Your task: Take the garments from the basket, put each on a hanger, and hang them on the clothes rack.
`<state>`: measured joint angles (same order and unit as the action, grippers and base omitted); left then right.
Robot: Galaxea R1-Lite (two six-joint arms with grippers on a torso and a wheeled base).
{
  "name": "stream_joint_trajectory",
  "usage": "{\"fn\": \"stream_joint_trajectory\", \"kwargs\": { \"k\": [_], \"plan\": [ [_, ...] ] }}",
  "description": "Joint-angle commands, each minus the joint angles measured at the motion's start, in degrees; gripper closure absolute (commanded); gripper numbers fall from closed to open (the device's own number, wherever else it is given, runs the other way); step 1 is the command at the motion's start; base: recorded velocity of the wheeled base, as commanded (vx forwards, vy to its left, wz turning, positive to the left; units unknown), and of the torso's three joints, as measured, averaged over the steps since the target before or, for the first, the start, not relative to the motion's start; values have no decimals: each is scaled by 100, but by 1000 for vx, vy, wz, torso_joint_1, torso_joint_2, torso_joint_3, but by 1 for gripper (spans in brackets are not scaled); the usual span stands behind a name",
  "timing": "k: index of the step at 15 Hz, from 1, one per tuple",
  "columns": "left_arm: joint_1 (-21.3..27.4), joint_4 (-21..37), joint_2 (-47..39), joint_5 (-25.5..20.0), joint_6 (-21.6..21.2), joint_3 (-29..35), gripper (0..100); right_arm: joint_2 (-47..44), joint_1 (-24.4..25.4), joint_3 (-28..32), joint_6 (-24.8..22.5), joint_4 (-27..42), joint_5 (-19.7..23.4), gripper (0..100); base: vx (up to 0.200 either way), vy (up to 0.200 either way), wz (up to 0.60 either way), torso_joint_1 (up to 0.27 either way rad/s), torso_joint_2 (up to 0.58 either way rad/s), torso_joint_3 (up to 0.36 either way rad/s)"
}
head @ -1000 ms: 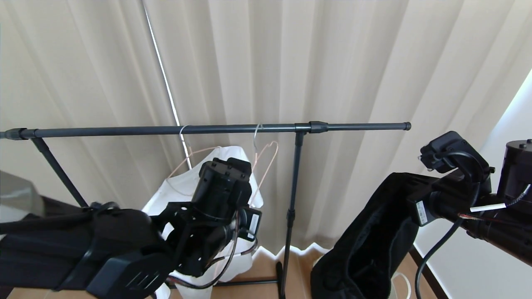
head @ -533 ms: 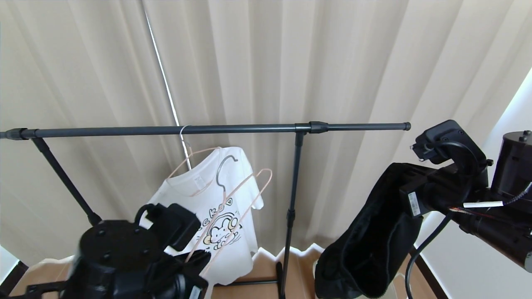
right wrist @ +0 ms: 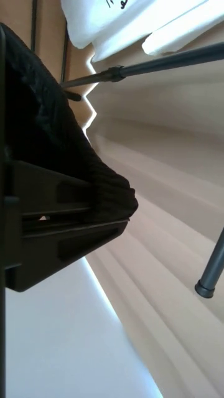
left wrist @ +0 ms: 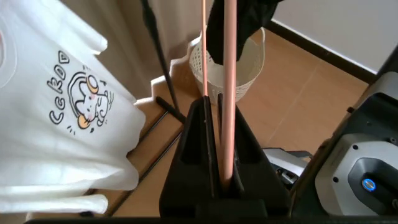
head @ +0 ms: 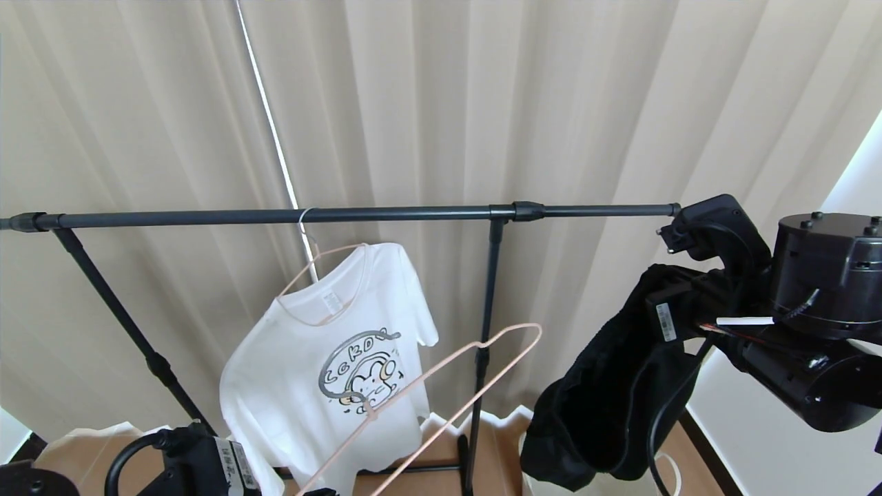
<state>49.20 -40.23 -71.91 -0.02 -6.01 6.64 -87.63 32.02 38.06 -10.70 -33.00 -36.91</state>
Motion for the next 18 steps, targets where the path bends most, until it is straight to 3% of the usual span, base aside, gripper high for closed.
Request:
{"fn": "stream_joint_trajectory", "kwargs": {
  "k": [1,6,7,13,18],
  "plan": [
    [2,-20,-174,-173,-14,-32,100,-88,-3,9,7,-5,0,100,0,0,0,0,0,0],
    [28,-336,-490,-367,3,144,100,-79,-3,9,16,-5,0,100,0,0,0,0,0,0],
    [160,-688,-921,-674,30,232,100,-70,-3,9,16,-5,0,100,0,0,0,0,0,0],
    [309,-2147,-2398,-718,30,601,100,-44,6,9,16,-5,0,100,0,0,0,0,0,0],
    [309,-2288,-2872,-683,30,935,100,9,164,-18,16,-5,0,100,0,0,0,0,0,0]
  ]
}}
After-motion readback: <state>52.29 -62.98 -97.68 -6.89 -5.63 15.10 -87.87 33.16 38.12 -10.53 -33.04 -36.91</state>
